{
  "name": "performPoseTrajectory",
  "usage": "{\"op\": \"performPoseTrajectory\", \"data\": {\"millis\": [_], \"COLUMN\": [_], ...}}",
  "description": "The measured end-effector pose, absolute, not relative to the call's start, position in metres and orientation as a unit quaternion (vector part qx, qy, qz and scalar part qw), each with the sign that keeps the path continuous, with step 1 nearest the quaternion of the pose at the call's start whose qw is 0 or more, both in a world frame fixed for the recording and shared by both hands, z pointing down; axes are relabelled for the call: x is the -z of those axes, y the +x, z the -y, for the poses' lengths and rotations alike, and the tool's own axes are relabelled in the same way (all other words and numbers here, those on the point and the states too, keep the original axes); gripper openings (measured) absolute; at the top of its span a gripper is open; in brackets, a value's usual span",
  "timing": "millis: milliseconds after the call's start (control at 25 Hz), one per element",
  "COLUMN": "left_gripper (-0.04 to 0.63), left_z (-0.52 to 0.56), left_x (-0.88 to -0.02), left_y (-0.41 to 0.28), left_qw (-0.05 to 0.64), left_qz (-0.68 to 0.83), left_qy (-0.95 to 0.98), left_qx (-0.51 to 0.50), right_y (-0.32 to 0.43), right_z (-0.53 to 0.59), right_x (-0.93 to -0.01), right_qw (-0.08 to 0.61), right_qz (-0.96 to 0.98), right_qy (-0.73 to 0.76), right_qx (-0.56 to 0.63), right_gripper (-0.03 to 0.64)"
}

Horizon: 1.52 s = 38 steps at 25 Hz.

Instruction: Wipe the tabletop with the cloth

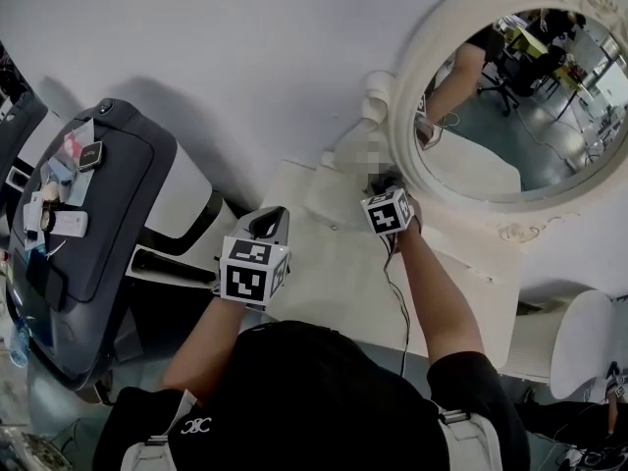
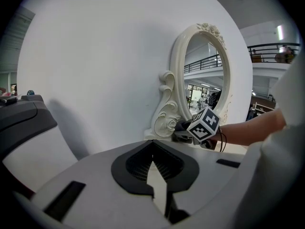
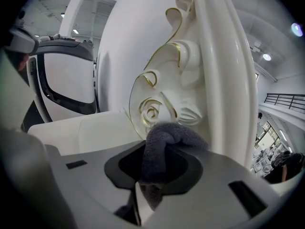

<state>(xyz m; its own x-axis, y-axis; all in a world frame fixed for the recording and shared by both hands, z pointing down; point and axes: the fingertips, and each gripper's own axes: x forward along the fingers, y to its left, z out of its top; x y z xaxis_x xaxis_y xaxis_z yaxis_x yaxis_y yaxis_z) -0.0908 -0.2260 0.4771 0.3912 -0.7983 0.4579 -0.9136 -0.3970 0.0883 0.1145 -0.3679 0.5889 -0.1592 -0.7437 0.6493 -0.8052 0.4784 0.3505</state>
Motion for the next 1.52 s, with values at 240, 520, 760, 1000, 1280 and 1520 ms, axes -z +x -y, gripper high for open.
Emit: {"op": "performPoseTrajectory", "data": {"millis": [240, 520, 760, 1000, 1280, 1520], "left_gripper": [0.006, 0.006, 0.006, 0.006, 0.006, 0.006], "left_z": [0.229, 0.234, 0.238, 0.245, 0.251, 0.254], "left_x": [-0.478, -0.478, -0.480, -0.480, -0.479, -0.480], "left_y": [-0.092, -0.104, -0.118, -0.136, -0.159, -0.164], "left_qw": [0.165, 0.158, 0.156, 0.154, 0.152, 0.156], "left_qz": [0.510, 0.500, 0.494, 0.491, 0.492, 0.489], "left_qy": [0.826, 0.832, 0.835, 0.838, 0.838, 0.841], "left_qx": [-0.174, -0.180, -0.182, -0.181, -0.180, -0.171], "right_y": [0.107, 0.098, 0.084, 0.046, 0.013, 0.019], "right_z": [0.364, 0.365, 0.363, 0.368, 0.386, 0.395], "right_x": [-0.600, -0.610, -0.618, -0.616, -0.575, -0.536], "right_qw": [0.412, 0.410, 0.416, 0.414, 0.332, 0.265], "right_qz": [0.752, 0.736, 0.734, 0.748, 0.767, 0.769], "right_qy": [0.512, 0.536, 0.533, 0.515, 0.546, 0.577], "right_qx": [-0.047, -0.056, -0.068, -0.062, -0.066, -0.080], "right_gripper": [0.081, 0.081, 0.081, 0.081, 0.081, 0.081]}}
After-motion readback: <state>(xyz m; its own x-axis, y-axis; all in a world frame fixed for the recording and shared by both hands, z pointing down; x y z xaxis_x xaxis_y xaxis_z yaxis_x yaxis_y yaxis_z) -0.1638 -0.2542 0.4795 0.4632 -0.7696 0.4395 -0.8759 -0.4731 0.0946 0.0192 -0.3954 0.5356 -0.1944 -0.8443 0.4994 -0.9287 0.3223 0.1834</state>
